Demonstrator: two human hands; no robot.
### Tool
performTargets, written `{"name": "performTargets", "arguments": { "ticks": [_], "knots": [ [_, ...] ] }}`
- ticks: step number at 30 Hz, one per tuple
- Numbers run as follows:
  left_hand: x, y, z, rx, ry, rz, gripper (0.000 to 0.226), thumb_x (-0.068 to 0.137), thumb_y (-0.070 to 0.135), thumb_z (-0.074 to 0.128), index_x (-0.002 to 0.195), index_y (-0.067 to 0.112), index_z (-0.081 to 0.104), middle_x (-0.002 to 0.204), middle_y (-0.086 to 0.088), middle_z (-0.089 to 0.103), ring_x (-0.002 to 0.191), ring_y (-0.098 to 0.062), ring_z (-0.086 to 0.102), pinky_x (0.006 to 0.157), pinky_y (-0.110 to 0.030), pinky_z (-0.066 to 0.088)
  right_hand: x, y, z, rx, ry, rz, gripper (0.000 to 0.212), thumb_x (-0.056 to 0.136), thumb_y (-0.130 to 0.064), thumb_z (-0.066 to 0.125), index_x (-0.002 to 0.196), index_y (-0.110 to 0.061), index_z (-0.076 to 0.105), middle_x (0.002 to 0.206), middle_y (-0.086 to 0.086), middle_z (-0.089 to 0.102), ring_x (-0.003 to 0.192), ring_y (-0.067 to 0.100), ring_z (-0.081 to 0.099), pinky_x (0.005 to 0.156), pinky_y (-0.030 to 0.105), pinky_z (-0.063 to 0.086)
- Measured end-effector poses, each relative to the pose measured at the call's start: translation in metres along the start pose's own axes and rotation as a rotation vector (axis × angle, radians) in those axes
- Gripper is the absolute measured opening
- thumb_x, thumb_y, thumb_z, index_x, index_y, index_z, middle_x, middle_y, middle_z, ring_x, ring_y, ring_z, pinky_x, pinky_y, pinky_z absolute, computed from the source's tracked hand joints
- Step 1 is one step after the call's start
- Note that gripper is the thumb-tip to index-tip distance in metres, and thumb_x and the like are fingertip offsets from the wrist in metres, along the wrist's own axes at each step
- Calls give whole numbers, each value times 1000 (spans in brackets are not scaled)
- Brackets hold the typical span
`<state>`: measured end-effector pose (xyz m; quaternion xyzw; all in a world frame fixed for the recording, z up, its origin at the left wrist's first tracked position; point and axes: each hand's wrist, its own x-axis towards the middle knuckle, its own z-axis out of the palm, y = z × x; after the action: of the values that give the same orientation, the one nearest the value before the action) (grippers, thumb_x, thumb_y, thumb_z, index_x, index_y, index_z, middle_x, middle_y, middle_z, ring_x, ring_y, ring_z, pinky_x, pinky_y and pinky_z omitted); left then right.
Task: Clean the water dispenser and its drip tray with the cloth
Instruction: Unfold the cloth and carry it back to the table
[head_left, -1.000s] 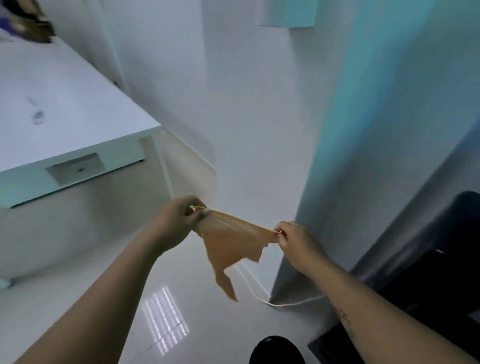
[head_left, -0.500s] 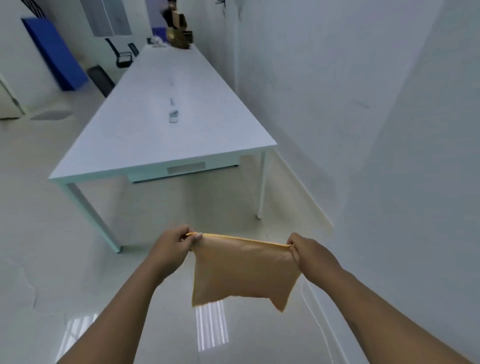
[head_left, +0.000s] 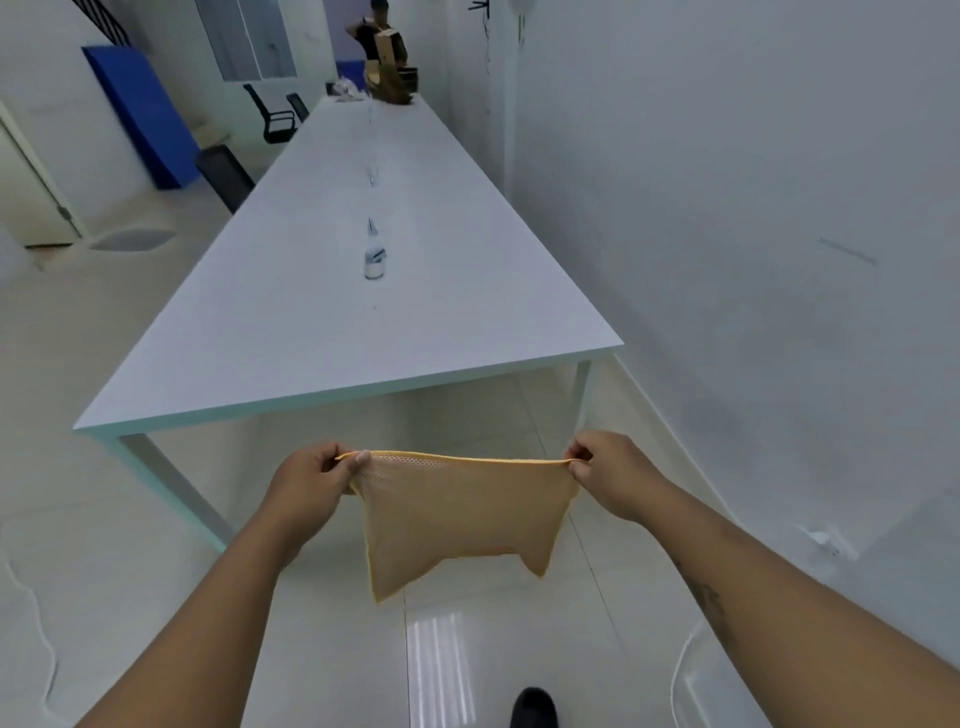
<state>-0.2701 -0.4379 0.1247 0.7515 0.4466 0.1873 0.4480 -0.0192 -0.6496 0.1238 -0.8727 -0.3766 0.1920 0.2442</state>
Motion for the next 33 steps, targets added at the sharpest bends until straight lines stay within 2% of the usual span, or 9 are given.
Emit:
{"name": "performTargets", "arguments": {
  "ticks": [3,10,17,23,29,33],
  "knots": [
    [56,3,4,25,16,-26,23,95,25,63,79,9,68,79,-10,72,78,-22,67,76,-37,52,72,-2,-4,-15,-15,-4,9,96,-18,57,96,-16,66,94,0,62,87,17,58,78,31,48],
    [162,11,-3,51,-3,-101,20,93,28,66,78,15,70,80,-6,72,80,-21,68,71,-31,48,202,-19,-18,-26,-68,-13,10,94,-24,62,86,-19,64,85,-4,62,75,11,55,64,25,42],
    [308,6,-6,90,-36,-93,19,95,29,63,82,16,70,85,-2,71,80,-20,68,68,-29,49,348,-44,-8,-98,-94,-18,9,95,-20,57,88,-21,63,92,-6,60,83,13,57,78,34,51],
    [429,0,-18,142,-81,-44,21,95,27,63,79,15,71,85,-2,68,82,-19,58,68,-29,43,450,-73,1,-78,-16,57,11,93,-22,61,83,-23,65,86,-8,52,71,13,53,71,37,49],
    [516,3,-22,172,-98,-43,19,96,28,62,83,18,71,88,-3,69,89,-22,61,75,-32,47,525,-95,14,-37,1,134,11,94,-21,60,84,-22,64,92,-3,58,80,19,59,78,40,52],
    [541,3,-25,121,-68,-11,16,95,26,63,84,21,73,90,4,71,90,-12,60,73,-22,42,551,-92,14,25,11,114,11,94,-22,60,84,-21,64,93,-2,61,81,18,58,77,39,52]
  ]
}}
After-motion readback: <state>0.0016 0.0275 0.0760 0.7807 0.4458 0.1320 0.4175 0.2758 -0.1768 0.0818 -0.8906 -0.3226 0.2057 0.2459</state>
